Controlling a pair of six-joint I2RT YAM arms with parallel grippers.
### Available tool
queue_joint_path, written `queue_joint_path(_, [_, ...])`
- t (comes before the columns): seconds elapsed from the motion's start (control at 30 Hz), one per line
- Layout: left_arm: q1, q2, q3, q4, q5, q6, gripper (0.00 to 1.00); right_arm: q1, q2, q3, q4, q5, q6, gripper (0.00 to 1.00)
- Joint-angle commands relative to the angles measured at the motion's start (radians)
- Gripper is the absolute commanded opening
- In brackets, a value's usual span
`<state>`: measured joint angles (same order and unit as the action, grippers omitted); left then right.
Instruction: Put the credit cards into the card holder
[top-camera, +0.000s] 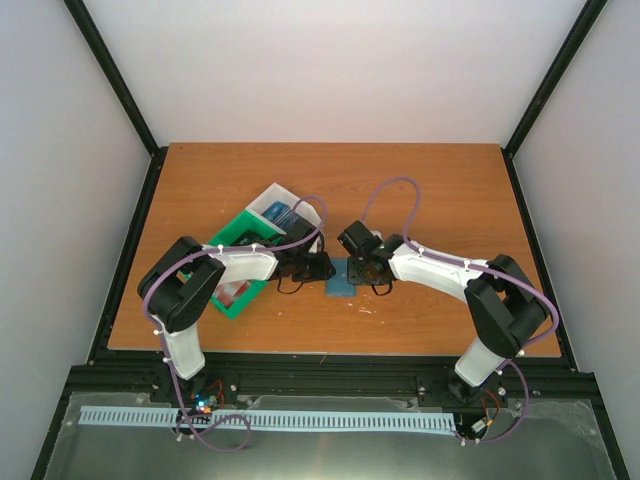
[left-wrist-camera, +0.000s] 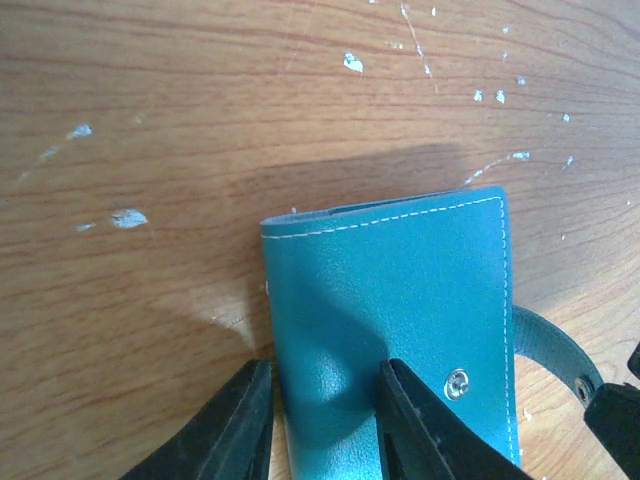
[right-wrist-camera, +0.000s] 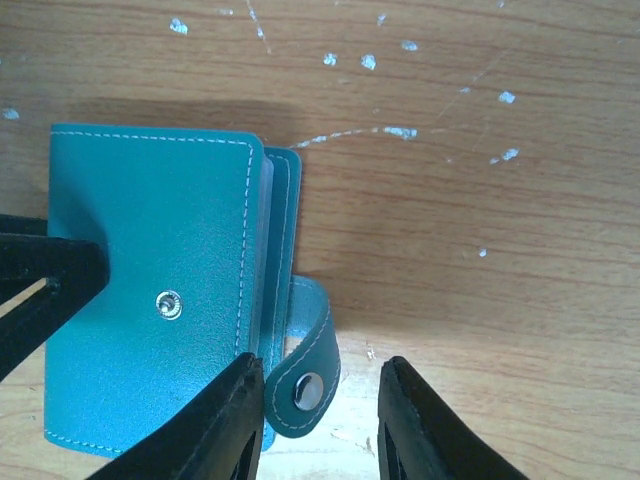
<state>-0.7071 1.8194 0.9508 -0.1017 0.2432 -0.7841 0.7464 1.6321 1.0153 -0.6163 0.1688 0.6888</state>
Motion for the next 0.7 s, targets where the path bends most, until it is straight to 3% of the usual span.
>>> queue_joint_path(0.0, [-0.003, 0.079, -0.045, -0.113, -0.034, 0.000, 0.32, -0.001, 0.000, -0.016, 0.011, -0.007, -0.015, 0.33])
queue_joint_path(0.13, [-0.003, 0.079, -0.046, -0.111, -0.033, 0.002, 0.31, 0.002, 0.006, -0.016, 0.016, -0.013, -0.025, 0.38])
queue_joint_path(0.3, [-0.003, 0.081, -0.047, -0.110, -0.031, 0.002, 0.31, 0.008, -0.006, -0.024, 0.058, -0.060, -0.058, 0.51])
queue_joint_path(0.43, [-0.002, 0.081, -0.046, -0.109, -0.031, 0.002, 0.31, 0.014, 0.007, -0.019, 0.066, -0.069, -0.079, 0.57])
queue_joint_path(0.57, [-0.003, 0.081, -0.046, -0.110, -0.030, 0.003, 0.31, 0.018, 0.032, -0.007, 0.055, -0.033, -0.074, 0.56])
queue_joint_path(0.67, [-0.003, 0.081, -0.045, -0.110, -0.030, 0.003, 0.31, 0.019, 0.038, 0.004, 0.029, 0.019, -0.049, 0.49])
